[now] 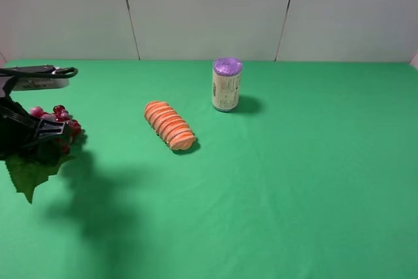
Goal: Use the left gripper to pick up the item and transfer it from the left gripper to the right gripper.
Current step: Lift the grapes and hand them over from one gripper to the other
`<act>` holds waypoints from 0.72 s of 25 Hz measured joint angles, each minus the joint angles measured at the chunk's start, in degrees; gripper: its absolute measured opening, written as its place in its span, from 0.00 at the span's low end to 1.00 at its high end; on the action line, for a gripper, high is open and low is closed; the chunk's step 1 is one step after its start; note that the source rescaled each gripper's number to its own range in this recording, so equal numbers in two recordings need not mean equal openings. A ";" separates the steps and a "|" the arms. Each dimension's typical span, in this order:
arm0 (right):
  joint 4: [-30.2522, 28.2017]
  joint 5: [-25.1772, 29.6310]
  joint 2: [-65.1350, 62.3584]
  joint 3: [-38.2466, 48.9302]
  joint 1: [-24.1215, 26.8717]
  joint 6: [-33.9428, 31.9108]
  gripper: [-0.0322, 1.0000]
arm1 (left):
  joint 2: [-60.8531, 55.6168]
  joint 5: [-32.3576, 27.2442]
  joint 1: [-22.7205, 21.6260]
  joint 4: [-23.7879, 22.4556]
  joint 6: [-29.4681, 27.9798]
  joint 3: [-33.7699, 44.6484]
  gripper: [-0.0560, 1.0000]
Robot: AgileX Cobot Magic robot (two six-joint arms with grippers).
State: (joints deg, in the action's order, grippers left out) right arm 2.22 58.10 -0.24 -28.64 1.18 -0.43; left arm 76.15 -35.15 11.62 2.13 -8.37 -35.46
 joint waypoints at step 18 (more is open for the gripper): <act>0.00 0.06 0.00 0.00 0.00 0.00 1.00 | -4.48 -31.23 0.00 0.00 2.72 -24.85 0.06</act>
State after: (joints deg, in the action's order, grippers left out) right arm 2.22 58.16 -0.24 -28.64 1.18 -0.43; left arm 71.66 -66.37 11.62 2.13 -5.65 -60.31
